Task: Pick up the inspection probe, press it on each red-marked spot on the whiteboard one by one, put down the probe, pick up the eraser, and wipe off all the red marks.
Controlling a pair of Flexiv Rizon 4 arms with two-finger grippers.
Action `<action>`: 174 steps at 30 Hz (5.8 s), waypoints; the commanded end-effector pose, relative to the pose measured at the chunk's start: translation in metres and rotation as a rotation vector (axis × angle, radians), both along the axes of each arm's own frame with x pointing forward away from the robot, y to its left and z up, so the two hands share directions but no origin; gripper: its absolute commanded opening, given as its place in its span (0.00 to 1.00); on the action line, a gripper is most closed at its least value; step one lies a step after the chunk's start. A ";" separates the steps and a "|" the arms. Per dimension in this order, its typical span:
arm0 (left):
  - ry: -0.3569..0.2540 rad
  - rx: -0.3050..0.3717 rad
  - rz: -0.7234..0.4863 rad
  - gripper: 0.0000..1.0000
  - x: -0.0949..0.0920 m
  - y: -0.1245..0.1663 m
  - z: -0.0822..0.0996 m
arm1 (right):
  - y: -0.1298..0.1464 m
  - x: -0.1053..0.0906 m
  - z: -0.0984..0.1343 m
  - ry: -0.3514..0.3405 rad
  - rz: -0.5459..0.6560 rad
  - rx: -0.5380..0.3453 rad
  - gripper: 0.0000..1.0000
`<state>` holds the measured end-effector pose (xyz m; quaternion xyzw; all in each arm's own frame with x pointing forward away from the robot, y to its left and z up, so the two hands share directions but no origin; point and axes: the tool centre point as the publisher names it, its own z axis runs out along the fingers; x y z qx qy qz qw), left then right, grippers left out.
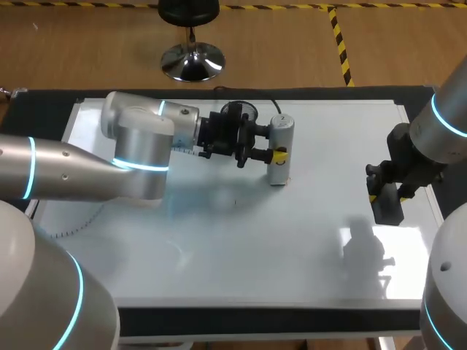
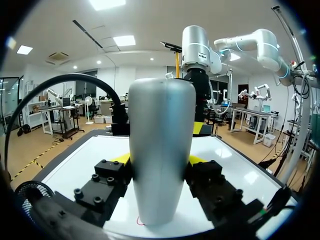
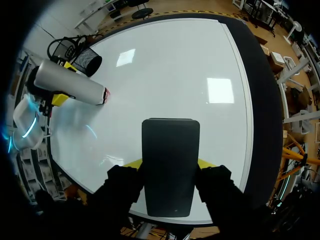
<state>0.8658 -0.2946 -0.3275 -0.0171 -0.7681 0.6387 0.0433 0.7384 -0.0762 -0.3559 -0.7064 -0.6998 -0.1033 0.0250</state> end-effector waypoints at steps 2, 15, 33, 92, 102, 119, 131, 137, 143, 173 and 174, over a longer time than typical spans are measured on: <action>-0.003 -0.013 -0.006 0.00 -0.004 0.000 -0.015 | -0.001 0.000 0.001 0.000 0.002 0.003 0.00; 0.002 -0.023 -0.014 0.00 -0.005 0.001 -0.015 | -0.001 0.000 0.001 0.000 0.002 0.003 0.00; 0.002 -0.023 -0.014 0.00 -0.005 0.001 -0.015 | -0.001 0.000 0.001 0.000 0.002 0.003 0.00; -0.051 -0.012 -0.038 0.00 -0.008 0.027 0.052 | -0.001 0.000 0.001 0.000 0.002 0.003 0.00; -0.054 -0.005 -0.026 0.00 -0.016 0.051 0.055 | -0.001 0.000 0.001 0.000 0.002 0.003 0.00; -0.075 0.016 0.075 0.00 -0.026 0.132 0.058 | -0.001 0.000 0.001 0.000 0.002 0.003 0.00; -0.098 -0.002 0.135 0.00 -0.021 0.174 0.062 | -0.001 0.000 0.001 0.000 0.002 0.003 0.00; -0.099 -0.016 0.166 0.00 -0.022 0.190 0.060 | -0.001 0.000 0.001 0.000 0.002 0.003 0.00; -0.095 -0.040 0.193 0.00 -0.025 0.210 0.058 | -0.001 0.000 0.001 0.000 0.002 0.003 0.00; -0.095 -0.048 0.210 0.00 -0.027 0.217 0.057 | 0.036 0.017 -0.006 -0.011 0.022 0.003 0.00; -0.095 -0.048 0.210 0.00 -0.027 0.217 0.057 | 0.042 0.018 -0.006 -0.013 0.033 0.001 0.00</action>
